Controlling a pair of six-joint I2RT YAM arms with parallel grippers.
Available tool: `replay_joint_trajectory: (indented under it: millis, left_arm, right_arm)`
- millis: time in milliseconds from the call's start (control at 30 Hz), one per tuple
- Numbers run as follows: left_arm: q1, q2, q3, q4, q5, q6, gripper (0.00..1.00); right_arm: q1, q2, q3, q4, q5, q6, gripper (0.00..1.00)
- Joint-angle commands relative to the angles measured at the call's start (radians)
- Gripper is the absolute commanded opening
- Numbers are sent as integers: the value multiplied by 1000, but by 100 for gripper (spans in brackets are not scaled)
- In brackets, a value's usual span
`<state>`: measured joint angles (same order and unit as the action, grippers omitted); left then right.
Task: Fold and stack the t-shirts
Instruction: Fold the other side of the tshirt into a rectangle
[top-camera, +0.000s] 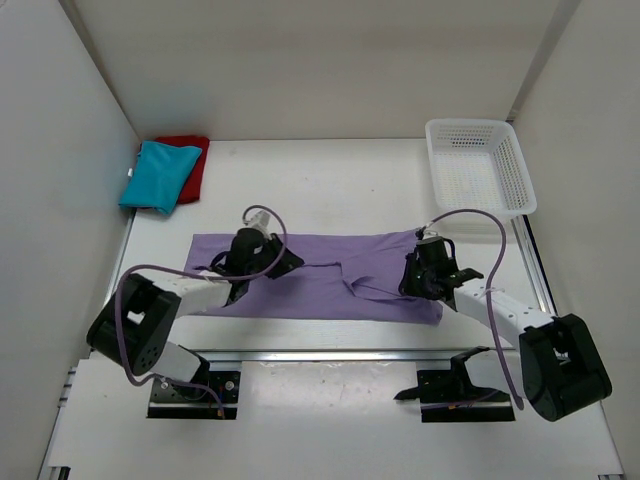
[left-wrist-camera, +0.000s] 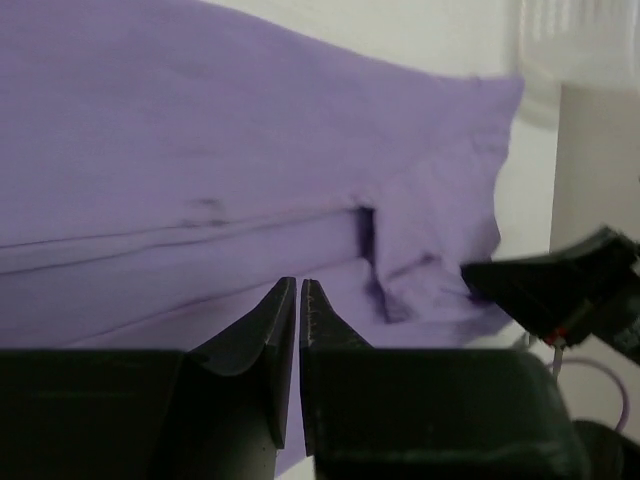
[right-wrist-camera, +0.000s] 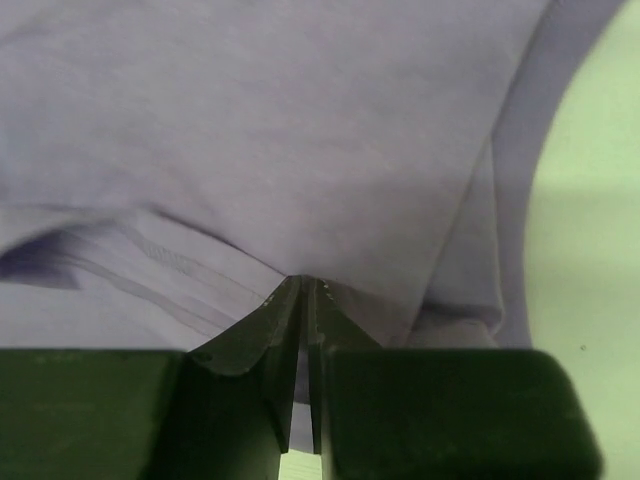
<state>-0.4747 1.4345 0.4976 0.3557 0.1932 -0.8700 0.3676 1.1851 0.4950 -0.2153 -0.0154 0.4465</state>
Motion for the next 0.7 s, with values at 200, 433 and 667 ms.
replay_joint_trajectory:
  millis: [200,433,667]
  left_arm:
    - [-229,193,281,-7,18,107,19]
    - [-272,421,516,-159,90,183,18]
    - [-294,431,484,-216,170,247,16]
  right_arm:
    - [-76,-42,-16,57,-20,-12,9]
    - [-104,48,10,54,-126,-29,8]
    - [-79,-88,-59,16,-198,0,0]
